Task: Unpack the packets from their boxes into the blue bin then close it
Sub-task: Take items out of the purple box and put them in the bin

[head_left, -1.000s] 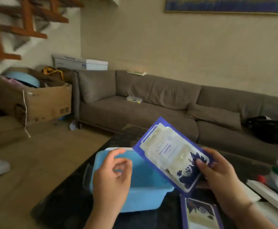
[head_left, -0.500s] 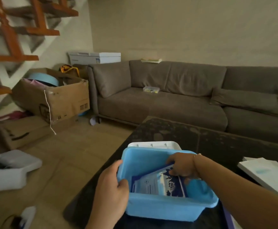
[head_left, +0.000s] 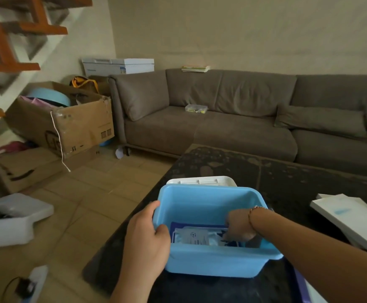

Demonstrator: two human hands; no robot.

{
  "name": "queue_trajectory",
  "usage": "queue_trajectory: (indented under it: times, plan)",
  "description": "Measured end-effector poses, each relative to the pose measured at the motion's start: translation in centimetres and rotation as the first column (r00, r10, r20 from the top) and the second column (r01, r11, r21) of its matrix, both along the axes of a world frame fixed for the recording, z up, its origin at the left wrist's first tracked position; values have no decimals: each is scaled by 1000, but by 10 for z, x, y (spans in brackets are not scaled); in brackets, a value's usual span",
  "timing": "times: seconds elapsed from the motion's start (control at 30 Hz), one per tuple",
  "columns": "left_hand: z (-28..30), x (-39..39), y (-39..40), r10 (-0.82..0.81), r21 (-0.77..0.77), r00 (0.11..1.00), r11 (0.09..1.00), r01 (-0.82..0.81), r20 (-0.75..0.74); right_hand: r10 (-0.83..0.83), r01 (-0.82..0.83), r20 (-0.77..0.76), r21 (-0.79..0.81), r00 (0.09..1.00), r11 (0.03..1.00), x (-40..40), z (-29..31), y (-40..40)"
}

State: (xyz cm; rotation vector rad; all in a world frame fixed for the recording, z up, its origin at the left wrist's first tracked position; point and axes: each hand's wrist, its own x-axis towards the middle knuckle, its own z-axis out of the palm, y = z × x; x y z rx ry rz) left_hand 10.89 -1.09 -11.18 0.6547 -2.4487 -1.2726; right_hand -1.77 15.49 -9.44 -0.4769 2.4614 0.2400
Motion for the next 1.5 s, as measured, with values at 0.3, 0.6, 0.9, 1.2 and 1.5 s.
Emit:
queue_trajectory:
  times: [0.3,0.6,0.9,1.2,1.5]
  plan:
    - [-7,0,-1,-17,-27,999,1000,16,-36,83,-83,158,-5,984,997,0,-11,-4]
    - [-1,16,46,-238,-407,755,913,-40,-610,-470,-136,-241,-960,849,246,101,45,103]
    - [-58,24,180,-929,-547,180,-29,837,324,-830,34,-141,-981,539,189,198,-50,244]
    - [-79,19,182,-957,-681,286,180,710,45,-670,-142,-503,-843,545,518,231,-93,268]
    - [-37,5,207,-714,-412,668,683,603,-207,-432,-256,-799,-560,418,787,212,-112,242]
